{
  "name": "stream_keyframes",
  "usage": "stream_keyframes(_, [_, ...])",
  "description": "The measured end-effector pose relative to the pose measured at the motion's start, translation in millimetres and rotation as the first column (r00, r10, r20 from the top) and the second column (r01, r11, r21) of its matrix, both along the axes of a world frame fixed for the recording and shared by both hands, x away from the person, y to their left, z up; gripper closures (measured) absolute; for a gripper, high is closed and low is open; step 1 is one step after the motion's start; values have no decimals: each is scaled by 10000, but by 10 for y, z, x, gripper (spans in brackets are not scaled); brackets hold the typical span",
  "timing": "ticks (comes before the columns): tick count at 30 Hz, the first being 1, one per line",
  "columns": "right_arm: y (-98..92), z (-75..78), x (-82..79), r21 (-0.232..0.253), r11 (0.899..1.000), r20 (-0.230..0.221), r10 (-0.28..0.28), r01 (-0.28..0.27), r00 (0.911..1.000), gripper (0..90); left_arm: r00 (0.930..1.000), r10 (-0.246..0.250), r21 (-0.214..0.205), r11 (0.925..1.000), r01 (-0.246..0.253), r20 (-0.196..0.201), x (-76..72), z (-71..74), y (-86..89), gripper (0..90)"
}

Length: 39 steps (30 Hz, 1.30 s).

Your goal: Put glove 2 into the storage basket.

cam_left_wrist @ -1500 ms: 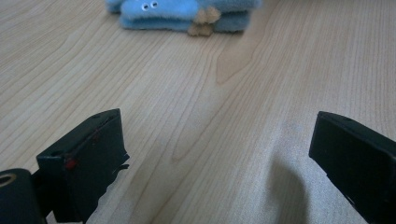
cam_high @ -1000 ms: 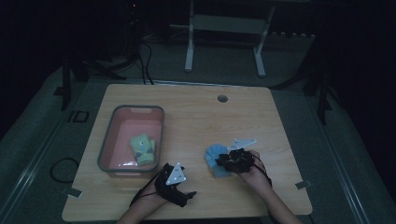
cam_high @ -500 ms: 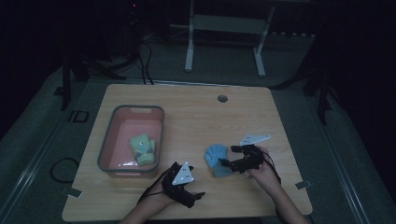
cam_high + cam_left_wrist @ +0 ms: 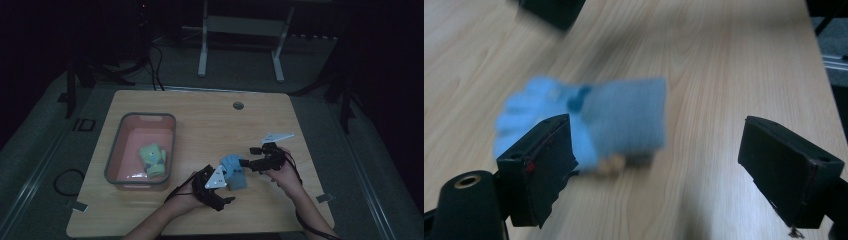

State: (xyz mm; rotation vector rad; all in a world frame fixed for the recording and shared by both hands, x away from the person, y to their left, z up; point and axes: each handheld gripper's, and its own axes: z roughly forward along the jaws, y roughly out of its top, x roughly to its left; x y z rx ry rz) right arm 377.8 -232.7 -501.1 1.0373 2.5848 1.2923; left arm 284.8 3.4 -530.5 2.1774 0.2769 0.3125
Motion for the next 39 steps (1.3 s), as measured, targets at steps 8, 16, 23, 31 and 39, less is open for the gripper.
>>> stream_keyframes(8, [222, -195, 199, -686, 9976, -230, 78, -93, 9997, 396, 9998, -176, 620, 9979, 179, -47, 160, -110, -218, 235])
stream_keyframes(16, [366, -426, 203, -1885, 9817, 20, 290, -281, 9996, 393, 9989, -420, 1140, 9927, 393, 208, 228, -216, -269, 341])
stream_keyframes(23, [366, -451, 151, -2069, 9778, 149, 361, -322, 9992, 475, 9977, -570, 1400, 9888, 513, 371, 210, -244, -305, 392])
stream_keyframes(31, [345, -469, 165, -1347, 9892, -561, 511, -583, 9971, 742, 9956, -406, 1777, 9838, 250, 849, 187, -282, -364, 458])
stream_keyframes(39, [328, -466, 177, -1078, 9934, -942, 296, -398, 9951, 788, 9962, -250, 1934, 9811, 85, 830, 240, -189, -354, 744])
